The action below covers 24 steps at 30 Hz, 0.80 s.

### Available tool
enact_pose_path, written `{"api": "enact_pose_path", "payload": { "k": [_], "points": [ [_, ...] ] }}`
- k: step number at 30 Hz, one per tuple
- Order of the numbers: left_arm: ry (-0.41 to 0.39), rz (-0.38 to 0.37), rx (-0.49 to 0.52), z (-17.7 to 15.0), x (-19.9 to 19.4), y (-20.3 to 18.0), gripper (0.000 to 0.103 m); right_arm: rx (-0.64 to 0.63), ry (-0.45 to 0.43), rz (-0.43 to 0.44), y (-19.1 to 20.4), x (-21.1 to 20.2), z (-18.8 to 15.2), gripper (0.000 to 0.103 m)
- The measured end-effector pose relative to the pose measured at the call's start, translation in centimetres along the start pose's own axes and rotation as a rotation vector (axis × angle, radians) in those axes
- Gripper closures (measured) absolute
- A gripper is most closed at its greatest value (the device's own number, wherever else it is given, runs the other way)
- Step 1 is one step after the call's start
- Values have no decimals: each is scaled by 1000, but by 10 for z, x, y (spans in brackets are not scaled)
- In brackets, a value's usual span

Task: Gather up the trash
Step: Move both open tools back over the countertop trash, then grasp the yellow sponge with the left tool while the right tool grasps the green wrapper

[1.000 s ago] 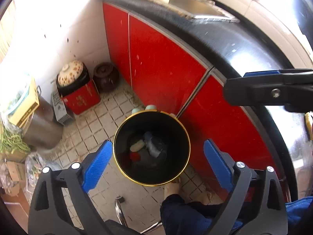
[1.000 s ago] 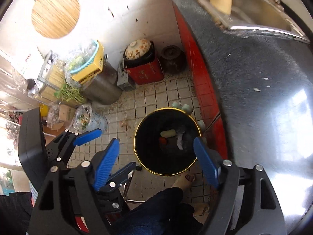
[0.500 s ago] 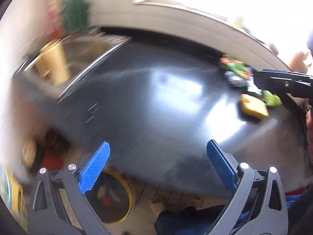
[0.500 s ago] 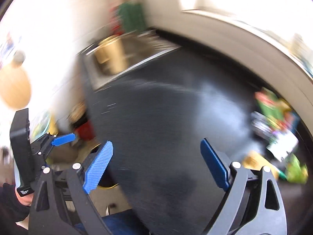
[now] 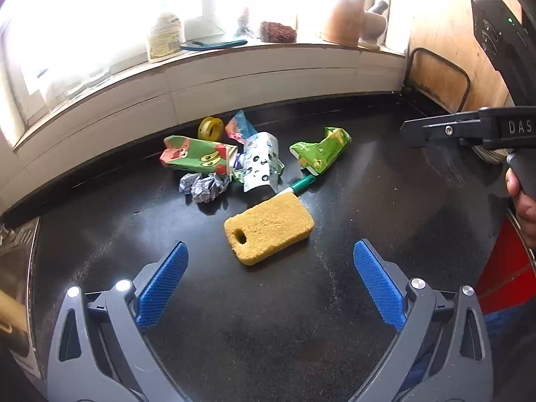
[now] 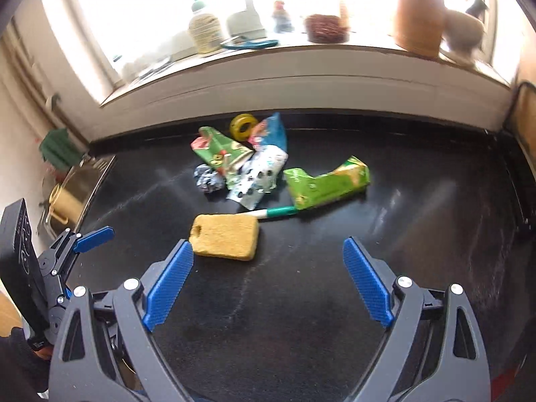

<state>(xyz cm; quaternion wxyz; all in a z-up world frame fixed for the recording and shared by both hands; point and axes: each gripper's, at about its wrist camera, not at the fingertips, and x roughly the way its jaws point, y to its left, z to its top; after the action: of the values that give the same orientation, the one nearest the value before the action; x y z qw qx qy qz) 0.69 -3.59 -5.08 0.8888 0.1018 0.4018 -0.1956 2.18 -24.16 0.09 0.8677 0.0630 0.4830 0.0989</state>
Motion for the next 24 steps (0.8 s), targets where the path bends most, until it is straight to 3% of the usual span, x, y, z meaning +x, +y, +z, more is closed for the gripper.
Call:
{"api": "enact_pose_path", "payload": {
  "k": [12,20,24],
  "points": [
    [75,-20,148,12,48,0,7,151,77,22,-36,49,23,15],
    [150,-59,198,17,106,7,7,322,193,24,-73,123,48,15],
    [187,-76,197,18,130,14,7,377,229,-17,-87,161,62,15]
  ]
}}
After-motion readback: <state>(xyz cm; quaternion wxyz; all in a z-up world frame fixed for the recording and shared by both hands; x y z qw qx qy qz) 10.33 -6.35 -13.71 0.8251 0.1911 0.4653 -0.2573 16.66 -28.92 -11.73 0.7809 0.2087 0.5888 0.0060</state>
